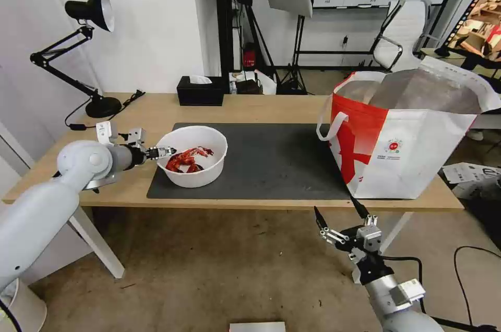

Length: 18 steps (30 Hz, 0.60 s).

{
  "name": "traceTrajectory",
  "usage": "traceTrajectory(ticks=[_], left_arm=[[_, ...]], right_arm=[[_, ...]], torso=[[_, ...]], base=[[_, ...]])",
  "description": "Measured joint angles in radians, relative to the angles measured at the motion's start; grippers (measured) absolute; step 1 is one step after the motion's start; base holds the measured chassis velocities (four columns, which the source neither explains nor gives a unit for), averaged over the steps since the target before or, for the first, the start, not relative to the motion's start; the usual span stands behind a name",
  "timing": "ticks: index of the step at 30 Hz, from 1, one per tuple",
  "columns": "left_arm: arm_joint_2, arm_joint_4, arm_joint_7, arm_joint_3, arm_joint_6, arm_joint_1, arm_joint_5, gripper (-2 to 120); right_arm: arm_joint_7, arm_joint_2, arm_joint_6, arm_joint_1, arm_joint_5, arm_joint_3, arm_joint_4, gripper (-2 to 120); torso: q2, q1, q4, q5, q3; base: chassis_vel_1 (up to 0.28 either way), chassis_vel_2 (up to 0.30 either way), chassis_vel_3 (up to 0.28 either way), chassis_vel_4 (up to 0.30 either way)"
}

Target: Pick up the trash from the table and place it into the takeout bag.

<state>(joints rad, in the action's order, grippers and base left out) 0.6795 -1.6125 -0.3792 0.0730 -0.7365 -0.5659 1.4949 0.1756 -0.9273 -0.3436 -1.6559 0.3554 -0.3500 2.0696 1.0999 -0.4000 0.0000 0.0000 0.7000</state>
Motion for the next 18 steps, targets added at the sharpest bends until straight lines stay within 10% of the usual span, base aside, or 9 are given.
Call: traceTrajectory(ticks=[18], left_arm=[[0.011, -0.067, -0.008, 0.064, 0.001, -0.046, 0.007, 0]], right_arm=[[0.0, 0.0, 0.0, 0.0, 0.0, 0.0, 0.0, 100]], torso=[[0.0, 0.0, -0.0001, 0.0001, 0.0]], base=[[0.0, 0.0, 0.0, 0.0]])
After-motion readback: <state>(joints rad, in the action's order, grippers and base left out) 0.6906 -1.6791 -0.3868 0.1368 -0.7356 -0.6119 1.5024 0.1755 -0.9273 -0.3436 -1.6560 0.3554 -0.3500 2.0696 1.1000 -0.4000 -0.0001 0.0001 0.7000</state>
